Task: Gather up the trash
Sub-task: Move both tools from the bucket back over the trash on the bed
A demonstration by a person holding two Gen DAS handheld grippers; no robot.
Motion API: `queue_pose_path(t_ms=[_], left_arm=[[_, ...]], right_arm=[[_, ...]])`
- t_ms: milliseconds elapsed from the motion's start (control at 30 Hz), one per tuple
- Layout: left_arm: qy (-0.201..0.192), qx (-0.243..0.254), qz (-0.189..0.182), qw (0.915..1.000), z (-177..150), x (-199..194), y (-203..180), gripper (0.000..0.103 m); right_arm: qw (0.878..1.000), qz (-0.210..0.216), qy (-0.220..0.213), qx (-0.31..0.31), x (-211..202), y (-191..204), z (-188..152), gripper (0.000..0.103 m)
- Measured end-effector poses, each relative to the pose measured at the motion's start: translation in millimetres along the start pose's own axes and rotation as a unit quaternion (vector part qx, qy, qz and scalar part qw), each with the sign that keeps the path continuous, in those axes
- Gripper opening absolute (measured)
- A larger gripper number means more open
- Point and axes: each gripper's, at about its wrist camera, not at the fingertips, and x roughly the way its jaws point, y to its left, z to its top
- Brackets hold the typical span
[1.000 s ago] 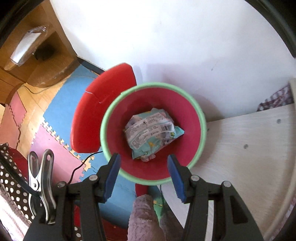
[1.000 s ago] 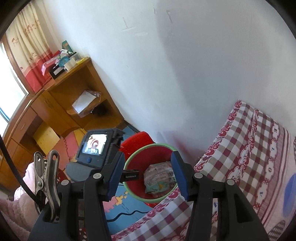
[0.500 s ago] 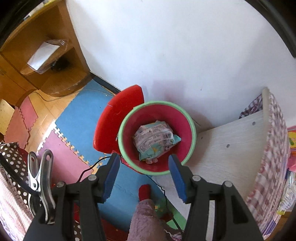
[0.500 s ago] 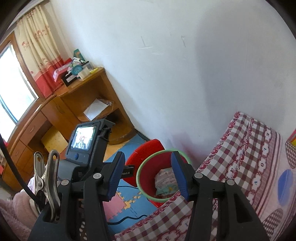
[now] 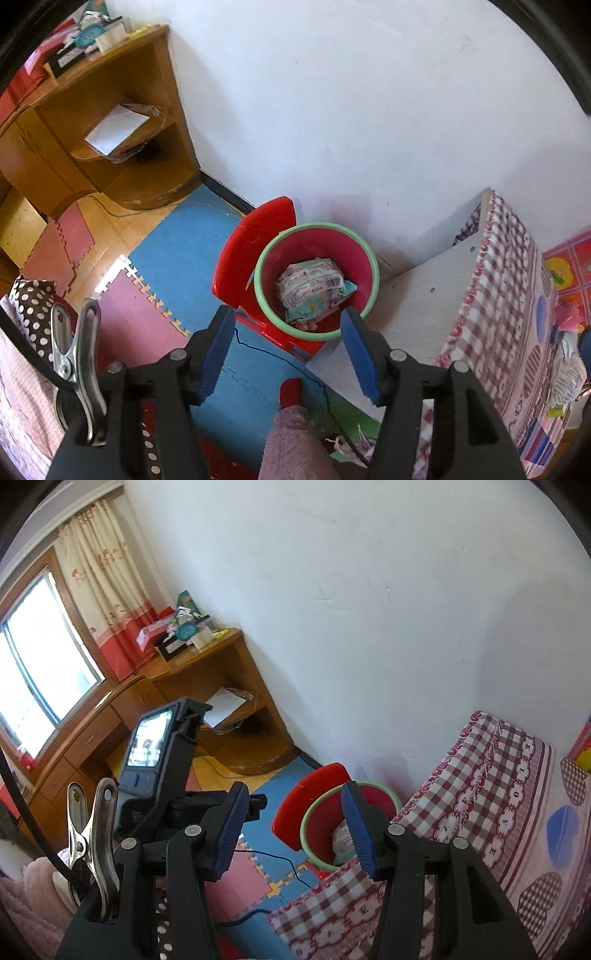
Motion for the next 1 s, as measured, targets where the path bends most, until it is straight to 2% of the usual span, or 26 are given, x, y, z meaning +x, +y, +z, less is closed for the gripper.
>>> queue_pose_path(t_ms=[233,400,667,900,1000], left_arm=[[-0.028,-0.006,0.014,0.9995,-30,-47,2,0.07],[-0.038,0.002,0.008,0.9992,-52,-72,-9,0.075],[-0.052,0.028,-0.011,0.9982,-88,-98,-46,0.088],[-0.048,0.049,-0.032,0.9971,-114,-104,-89,0.089],[-0.049,0.063,-0.046,0.9958,-125,-110,-113,0.089]], right_arm=[[0.999,0.03,-0.012,-0.007,-42,12,-17,0.054],[0.999,0.032,-0.02,-0.006,-66,19,-27,0.054],[0.999,0.018,-0.03,0.01,-108,4,-53,0.056],[0.999,-0.008,-0.036,0.025,-144,-17,-80,0.061],[0.998,-0.028,-0.037,0.032,-157,-29,-89,0.07]])
